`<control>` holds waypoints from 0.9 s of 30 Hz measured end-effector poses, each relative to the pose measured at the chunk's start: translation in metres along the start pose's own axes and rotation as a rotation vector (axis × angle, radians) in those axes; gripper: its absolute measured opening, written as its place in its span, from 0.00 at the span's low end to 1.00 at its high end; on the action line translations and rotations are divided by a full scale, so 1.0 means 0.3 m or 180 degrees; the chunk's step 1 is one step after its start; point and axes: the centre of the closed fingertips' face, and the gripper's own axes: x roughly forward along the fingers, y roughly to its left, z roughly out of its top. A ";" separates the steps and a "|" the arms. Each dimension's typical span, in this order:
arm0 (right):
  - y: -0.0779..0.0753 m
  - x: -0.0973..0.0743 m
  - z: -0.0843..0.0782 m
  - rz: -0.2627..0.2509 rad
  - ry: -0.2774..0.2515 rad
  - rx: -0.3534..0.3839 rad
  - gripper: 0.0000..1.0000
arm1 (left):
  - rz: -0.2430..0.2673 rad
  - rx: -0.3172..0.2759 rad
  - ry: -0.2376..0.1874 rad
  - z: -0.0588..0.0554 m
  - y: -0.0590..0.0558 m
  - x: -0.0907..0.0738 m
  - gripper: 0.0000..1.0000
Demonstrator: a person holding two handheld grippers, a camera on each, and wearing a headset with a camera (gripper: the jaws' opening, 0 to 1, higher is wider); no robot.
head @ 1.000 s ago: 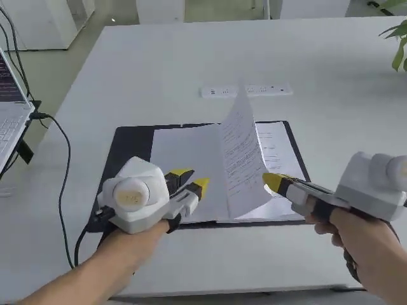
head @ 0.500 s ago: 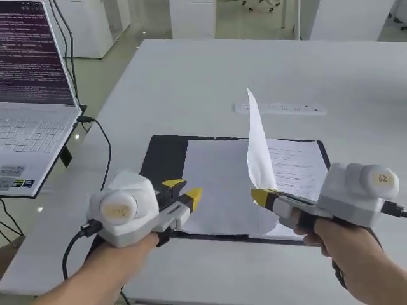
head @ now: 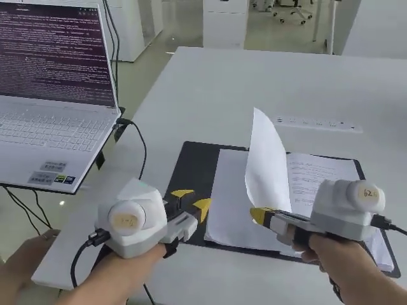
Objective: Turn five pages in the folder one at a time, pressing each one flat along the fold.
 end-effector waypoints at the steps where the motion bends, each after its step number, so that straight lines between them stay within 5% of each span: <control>1: 0.000 0.012 -0.009 0.0001 0.0024 0.0007 0.00 | 0.0006 0.0003 0.0006 -0.004 0.005 -0.004 0.17; 20: 0.014 0.224 -0.154 0.0029 0.0550 0.0060 0.00 | 0.0068 -0.0068 0.0171 -0.089 0.068 -0.051 0.17; 27: 0.006 0.257 -0.201 0.0008 0.0633 0.0123 0.00 | 0.0071 -0.0066 0.0233 -0.116 0.072 -0.056 0.17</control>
